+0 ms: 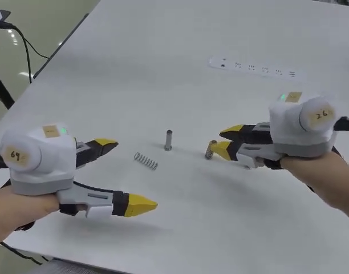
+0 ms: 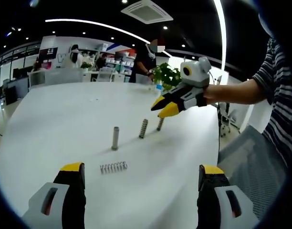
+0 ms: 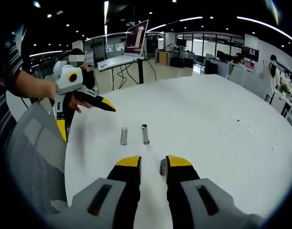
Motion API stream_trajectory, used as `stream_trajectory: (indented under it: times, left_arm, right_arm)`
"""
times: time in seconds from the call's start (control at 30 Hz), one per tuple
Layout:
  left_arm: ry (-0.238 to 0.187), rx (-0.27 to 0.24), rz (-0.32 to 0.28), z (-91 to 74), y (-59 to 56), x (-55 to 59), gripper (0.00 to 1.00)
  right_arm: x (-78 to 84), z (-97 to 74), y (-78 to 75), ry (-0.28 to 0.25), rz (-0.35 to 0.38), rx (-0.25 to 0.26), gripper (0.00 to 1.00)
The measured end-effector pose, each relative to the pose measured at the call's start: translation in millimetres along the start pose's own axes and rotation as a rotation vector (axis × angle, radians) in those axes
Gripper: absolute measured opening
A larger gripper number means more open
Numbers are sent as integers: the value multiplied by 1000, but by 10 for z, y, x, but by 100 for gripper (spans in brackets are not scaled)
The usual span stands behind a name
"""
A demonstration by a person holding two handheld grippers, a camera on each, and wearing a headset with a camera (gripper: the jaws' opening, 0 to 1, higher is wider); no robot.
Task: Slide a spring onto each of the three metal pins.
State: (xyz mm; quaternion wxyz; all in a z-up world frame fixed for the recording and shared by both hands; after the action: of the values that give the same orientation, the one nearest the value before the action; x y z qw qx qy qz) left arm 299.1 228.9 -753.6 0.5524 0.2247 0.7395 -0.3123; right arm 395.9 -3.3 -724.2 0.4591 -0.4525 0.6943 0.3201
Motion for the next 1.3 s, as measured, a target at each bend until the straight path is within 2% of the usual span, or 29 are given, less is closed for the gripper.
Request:
stream_trajectory:
  times: [0.13, 0.33, 0.73, 0.93, 1.3]
  left_arm:
    - [-2, -2, 4, -22, 14, -7, 96]
    - [-7, -4, 10, -36, 18, -18, 96]
    - [-1, 2, 18, -50, 3, -16, 96]
    - [2, 1, 22, -71, 6, -11, 95]
    - [10, 1, 26, -85, 9, 5, 95]
  right_arm:
    - [64, -82, 48, -23, 54, 8, 18]
    - [194, -172, 80, -26, 107, 27, 18]
    - [379, -234, 163, 8, 137, 47, 17]
    - [354, -179, 194, 13, 137, 35, 16]
    - [172, 108, 249, 19, 89, -33, 16]
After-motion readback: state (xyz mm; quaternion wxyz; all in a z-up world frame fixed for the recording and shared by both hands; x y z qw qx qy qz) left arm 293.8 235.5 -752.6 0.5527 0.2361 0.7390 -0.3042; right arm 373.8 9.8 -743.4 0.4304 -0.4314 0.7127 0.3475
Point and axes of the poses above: the centre of the closed fingertips' face, and the gripper's own axes: z roughly forward along the fingers, y roughly to its left, x roughly out of its underside, the point moved 8 cm from there along -z, roughly backward along the fingers, and after that the axes turned 13 degrees about -y, right-handed, at the moved point
